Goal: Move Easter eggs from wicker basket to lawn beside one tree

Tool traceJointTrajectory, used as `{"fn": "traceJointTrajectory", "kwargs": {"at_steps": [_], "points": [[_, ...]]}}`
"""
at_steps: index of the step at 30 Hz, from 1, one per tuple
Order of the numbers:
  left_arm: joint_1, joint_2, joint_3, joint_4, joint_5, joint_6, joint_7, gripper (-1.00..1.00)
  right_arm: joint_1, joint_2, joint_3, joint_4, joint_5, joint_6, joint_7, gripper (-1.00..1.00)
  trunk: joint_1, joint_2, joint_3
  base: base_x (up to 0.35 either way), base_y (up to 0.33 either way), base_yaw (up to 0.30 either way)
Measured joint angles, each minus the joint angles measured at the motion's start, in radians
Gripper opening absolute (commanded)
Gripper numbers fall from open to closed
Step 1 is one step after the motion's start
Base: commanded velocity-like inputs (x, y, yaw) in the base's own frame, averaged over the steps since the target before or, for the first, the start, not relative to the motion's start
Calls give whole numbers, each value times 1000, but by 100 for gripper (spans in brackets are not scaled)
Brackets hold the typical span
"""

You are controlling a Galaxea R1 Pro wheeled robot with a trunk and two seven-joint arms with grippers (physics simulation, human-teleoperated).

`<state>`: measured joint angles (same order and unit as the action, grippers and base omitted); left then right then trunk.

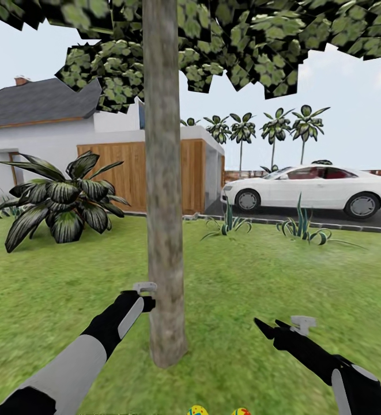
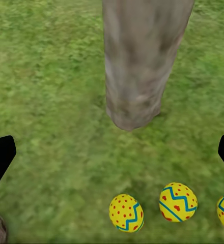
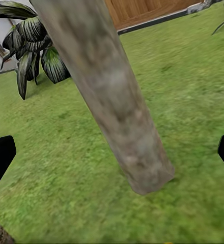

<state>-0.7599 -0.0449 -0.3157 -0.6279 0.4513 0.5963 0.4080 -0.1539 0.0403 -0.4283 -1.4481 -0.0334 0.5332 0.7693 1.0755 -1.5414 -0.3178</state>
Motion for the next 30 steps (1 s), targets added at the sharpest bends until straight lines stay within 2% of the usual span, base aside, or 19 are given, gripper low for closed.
{"fn": "traceJointTrajectory", "kwargs": {"at_steps": [18, 30], "points": [[0, 0, 0, 0, 0, 0, 0, 100, 0, -1, 0, 1, -1, 0, 1, 100, -69, 126, 36, 0, 0, 113], [0, 0, 0, 0, 0, 0, -1, 100, 0, 0, 0, 7, 0, 0, 0, 100, -115, 210, 65, 0, 0, 37]]}}
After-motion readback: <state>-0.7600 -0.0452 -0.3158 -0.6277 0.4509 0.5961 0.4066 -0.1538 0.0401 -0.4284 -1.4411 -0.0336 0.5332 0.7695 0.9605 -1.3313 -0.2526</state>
